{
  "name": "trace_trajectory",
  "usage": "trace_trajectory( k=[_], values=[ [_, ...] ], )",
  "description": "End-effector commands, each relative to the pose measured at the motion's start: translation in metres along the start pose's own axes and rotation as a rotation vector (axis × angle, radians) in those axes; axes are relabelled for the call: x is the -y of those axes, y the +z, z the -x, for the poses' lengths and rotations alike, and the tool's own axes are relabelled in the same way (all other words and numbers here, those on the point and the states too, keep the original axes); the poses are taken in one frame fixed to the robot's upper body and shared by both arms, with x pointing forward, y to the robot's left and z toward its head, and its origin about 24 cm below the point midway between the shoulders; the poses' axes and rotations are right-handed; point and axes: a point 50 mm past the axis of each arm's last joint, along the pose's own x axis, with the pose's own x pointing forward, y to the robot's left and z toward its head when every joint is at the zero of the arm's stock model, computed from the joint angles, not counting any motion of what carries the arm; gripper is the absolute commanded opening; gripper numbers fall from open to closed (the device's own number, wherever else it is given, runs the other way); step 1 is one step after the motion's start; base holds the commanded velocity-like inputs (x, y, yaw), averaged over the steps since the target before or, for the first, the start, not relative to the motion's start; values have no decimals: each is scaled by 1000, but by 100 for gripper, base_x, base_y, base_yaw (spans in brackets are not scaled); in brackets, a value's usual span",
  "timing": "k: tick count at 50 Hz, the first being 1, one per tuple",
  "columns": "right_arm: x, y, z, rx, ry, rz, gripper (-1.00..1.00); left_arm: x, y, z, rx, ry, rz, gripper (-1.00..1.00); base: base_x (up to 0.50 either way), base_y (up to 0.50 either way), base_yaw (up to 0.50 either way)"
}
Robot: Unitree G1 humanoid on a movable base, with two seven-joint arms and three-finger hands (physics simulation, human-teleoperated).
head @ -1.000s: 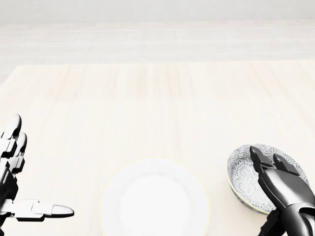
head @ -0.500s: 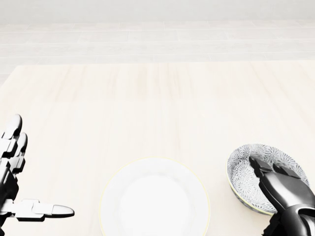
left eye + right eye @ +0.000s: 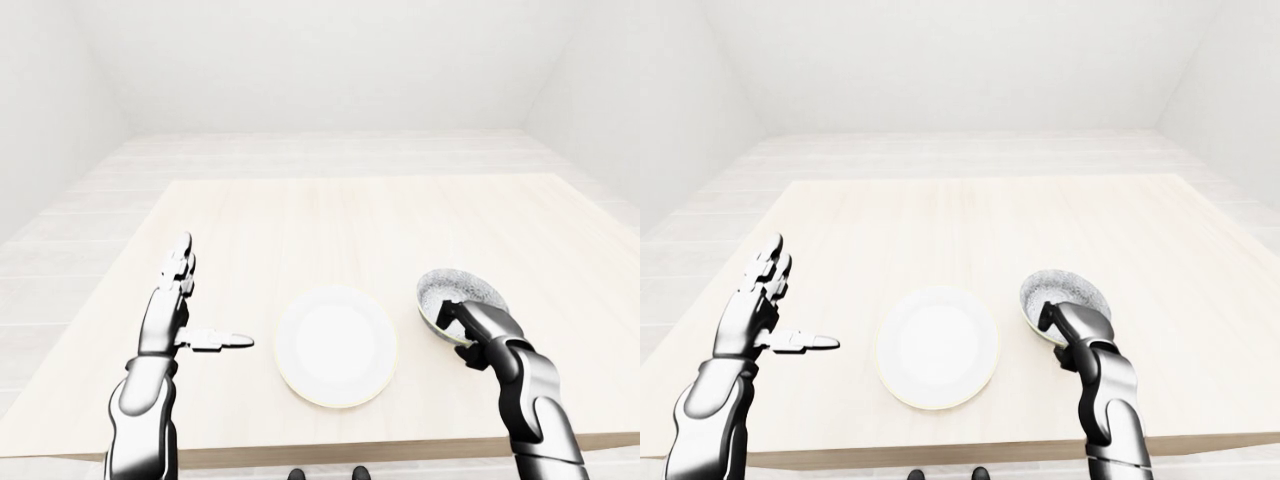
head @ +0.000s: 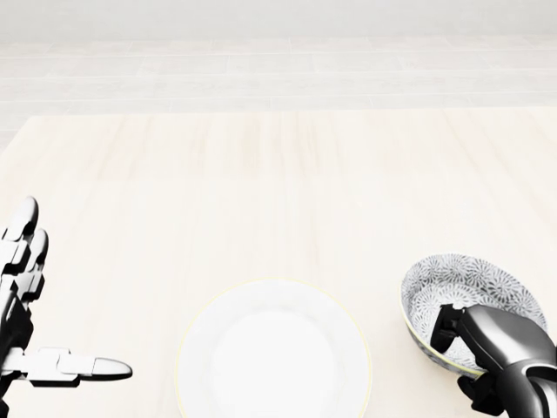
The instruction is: Put the bowl on the plate.
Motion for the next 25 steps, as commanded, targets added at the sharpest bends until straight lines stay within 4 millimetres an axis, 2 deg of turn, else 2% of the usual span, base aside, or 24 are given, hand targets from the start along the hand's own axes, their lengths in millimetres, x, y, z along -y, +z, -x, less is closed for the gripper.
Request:
trace_trajectory(
  k=[1, 5, 6, 7, 25],
  values=[
    [2, 3, 0, 11, 4, -8, -70, 0, 3, -2, 15, 2, -2, 100, 0, 0, 0],
    [2, 2, 0, 10, -2, -9, -72, 0, 3, -2, 14, 0, -3, 100, 0, 0, 0],
    [1, 1, 1, 9, 0, -10, -80, 0, 3, -2, 13, 1, -2, 100, 0, 0, 0],
    [1, 1, 1, 9, 1, -12, -100, 0, 3, -2, 13, 2, -2, 100, 0, 0, 0],
    [6, 3, 5, 27, -47, -50, -100, 0, 0, 1, -2, 4, 1, 100, 0, 0, 0]
  ],
)
